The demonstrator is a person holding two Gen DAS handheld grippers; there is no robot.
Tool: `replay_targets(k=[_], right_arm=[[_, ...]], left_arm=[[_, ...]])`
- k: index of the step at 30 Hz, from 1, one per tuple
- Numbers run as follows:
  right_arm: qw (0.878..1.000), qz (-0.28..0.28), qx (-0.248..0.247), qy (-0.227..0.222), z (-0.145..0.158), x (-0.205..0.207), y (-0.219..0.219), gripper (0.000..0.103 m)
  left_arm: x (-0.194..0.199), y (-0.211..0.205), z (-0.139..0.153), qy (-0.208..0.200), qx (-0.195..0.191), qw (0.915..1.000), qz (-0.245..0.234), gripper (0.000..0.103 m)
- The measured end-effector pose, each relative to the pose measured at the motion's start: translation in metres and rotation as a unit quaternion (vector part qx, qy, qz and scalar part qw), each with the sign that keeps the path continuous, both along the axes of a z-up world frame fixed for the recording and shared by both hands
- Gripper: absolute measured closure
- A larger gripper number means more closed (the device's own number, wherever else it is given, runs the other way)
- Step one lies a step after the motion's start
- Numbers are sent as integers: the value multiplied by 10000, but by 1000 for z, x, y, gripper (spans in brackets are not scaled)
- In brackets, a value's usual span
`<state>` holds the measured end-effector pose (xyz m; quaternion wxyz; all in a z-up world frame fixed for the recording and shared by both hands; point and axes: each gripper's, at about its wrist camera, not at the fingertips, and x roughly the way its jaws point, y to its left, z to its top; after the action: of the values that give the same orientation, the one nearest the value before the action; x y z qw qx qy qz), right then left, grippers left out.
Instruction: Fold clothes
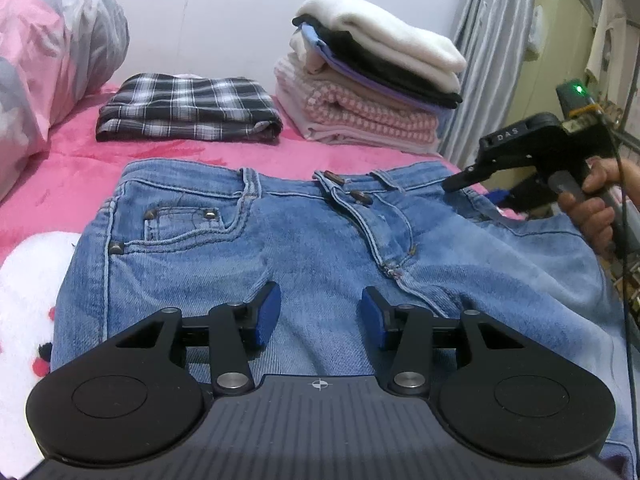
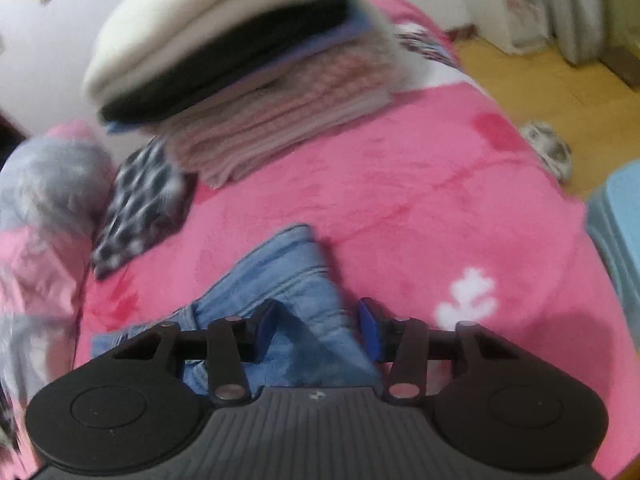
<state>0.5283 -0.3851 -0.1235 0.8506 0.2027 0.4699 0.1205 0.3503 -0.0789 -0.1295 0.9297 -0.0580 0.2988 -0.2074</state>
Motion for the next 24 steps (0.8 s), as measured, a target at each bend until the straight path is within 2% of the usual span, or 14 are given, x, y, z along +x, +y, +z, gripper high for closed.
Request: replay_targets(k=[1,3,7,11,14,18,20,21,22,24], right_arm=[[9998,79,-182,-43,2,0,5,87],[9984,208,-508,-160,6,0,13,90],[9943,155,-749,-737,20,0,25,91],[9870,89,-1033,-1230,30,0,37,91],[9879,-100,-1282,-864,4,6,40,91],[9886,-183,-1164,-936,-7,0,34,91],[9894,-161,-1120,-913,-8,2,32,91],[9896,-152,-1107,-902,-8,2,31,91],[9898,-153,-1102,-892,-9,3,32,90],[9901,-158,-1095,-861,-10,5,32,90]], left_arm=[[0,0,0,-7,12,10000,-1,58],[1,-2,0,-43,92,9999,15,58],[9,-9,2,-160,347,9992,135,60],[20,14,16,-156,195,9984,516,60],[28,35,27,-143,46,9964,830,60],[39,62,42,-125,-154,9920,1246,56],[45,76,50,-115,-254,9890,1453,47],[53,85,48,16,-297,9874,1553,41],[66,96,41,323,-356,9863,1578,38],[92,111,23,1181,-529,9819,1386,38]])
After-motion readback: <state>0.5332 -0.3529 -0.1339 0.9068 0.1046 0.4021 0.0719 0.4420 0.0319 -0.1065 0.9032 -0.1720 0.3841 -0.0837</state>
